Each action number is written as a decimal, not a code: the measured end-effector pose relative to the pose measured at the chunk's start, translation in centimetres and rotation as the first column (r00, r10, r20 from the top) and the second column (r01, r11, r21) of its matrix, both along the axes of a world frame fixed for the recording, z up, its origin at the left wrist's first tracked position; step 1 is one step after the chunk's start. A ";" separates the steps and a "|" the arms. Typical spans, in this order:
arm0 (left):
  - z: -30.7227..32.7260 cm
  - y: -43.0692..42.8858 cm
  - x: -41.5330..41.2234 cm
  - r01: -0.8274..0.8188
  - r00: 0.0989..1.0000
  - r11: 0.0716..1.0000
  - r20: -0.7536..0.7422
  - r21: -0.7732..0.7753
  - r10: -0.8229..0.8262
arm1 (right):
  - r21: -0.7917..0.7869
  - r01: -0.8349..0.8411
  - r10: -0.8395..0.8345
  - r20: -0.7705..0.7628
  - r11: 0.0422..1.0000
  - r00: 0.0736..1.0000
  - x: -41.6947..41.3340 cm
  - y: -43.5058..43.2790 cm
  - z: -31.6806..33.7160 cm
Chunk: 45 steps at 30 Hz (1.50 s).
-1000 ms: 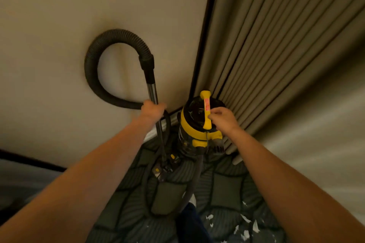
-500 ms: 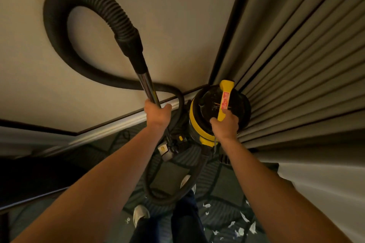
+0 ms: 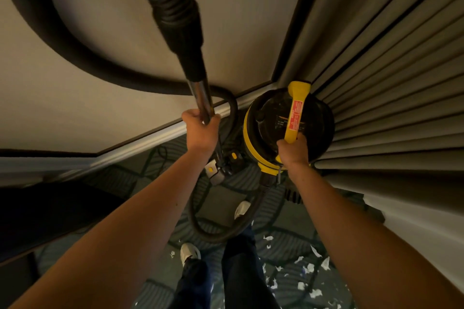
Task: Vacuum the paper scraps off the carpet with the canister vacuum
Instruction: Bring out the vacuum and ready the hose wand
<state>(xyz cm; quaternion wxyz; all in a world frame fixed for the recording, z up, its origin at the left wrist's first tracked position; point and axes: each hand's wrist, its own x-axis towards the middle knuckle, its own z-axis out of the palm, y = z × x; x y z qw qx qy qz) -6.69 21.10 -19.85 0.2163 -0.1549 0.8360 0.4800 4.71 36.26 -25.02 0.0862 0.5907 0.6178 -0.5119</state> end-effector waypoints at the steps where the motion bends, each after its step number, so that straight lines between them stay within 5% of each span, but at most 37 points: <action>1: -0.5 0.3 0.2 0.061 0.998 0.998 0.001 0.006 -0.061 | -0.011 0.007 -0.006 0.005 1.000 1.000 0.0 0.0 -0.3; 6: -1.7 1.2 0.9 0.279 0.960 0.960 -0.002 -0.001 -0.279 | -0.035 0.020 -0.020 0.011 0.999 1.000 -0.4 0.3 -0.8; 24: 0.0 -7.1 4.7 -0.031 0.993 0.998 -0.115 0.047 0.037 | -0.087 -0.006 0.017 0.127 0.996 0.992 2.2 -4.7 0.3; 45: 5.6 -28.6 17.4 0.029 0.993 0.997 -0.119 0.067 -0.021 | -0.067 0.202 -0.202 -0.001 0.977 0.979 16.7 -24.4 7.3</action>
